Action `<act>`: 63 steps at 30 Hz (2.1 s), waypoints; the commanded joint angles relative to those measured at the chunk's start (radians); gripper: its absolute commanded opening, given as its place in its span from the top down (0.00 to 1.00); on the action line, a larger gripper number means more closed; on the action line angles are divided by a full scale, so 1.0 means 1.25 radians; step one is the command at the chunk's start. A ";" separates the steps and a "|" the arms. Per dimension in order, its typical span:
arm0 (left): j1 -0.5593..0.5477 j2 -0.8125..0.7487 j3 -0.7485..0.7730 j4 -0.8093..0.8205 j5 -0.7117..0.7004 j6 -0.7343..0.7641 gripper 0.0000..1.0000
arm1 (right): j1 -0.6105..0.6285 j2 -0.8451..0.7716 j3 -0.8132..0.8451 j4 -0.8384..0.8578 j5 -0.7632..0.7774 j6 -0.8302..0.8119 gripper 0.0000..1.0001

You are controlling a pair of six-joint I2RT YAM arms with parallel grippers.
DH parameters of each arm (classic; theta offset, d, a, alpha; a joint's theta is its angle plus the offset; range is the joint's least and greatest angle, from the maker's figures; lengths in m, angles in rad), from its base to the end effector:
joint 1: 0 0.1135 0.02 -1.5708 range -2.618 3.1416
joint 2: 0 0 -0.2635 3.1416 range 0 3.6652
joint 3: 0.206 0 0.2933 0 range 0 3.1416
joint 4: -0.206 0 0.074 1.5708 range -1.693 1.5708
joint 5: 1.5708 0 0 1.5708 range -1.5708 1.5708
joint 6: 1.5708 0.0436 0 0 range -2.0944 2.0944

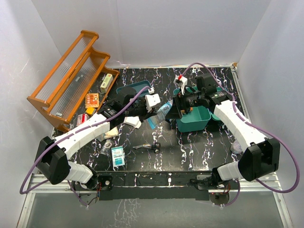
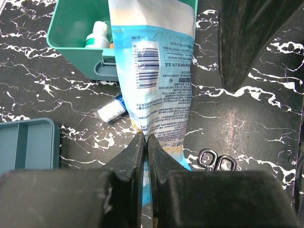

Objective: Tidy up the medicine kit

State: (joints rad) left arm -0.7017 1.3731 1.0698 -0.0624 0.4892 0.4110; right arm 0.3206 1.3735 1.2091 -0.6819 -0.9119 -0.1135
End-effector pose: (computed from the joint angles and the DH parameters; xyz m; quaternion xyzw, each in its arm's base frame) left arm 0.2657 -0.2514 0.3031 0.5387 0.6063 -0.2771 0.5152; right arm 0.3005 0.1361 0.3087 -0.3332 0.7863 0.4424 0.2739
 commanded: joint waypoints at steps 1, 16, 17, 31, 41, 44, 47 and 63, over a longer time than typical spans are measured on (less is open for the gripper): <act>0.001 -0.045 0.036 0.029 0.043 -0.008 1.00 | 0.000 -0.040 -0.012 0.038 -0.060 -0.017 0.38; 0.001 -0.064 0.003 0.042 0.041 -0.036 0.94 | 0.000 -0.030 -0.018 0.135 -0.068 0.077 0.44; 0.001 -0.064 0.004 0.040 0.040 -0.034 0.95 | 0.000 -0.028 -0.016 0.138 -0.063 0.082 0.42; 0.017 -0.079 0.000 0.055 -0.032 -0.075 0.58 | -0.011 -0.003 0.000 0.133 -0.086 0.077 0.91; 0.088 -0.112 -0.001 0.122 -0.278 -0.303 0.18 | -0.131 -0.038 0.035 0.047 0.056 0.138 0.96; 0.095 -0.104 0.001 0.116 -0.292 -0.361 0.18 | -0.167 -0.048 0.075 -0.034 0.213 0.187 0.97; 0.096 -0.098 -0.017 0.125 -0.285 -0.408 0.18 | -0.198 -0.065 0.117 -0.121 0.331 0.218 0.97; 0.099 -0.008 -0.003 0.116 -0.229 -0.463 0.18 | -0.205 0.019 0.167 -0.271 0.483 0.188 0.98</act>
State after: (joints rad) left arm -0.5835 1.3811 1.0470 0.0658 0.1734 -0.1612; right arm 0.0586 1.3590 1.3769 -1.0203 -0.3115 0.1375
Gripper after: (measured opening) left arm 0.821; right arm 0.116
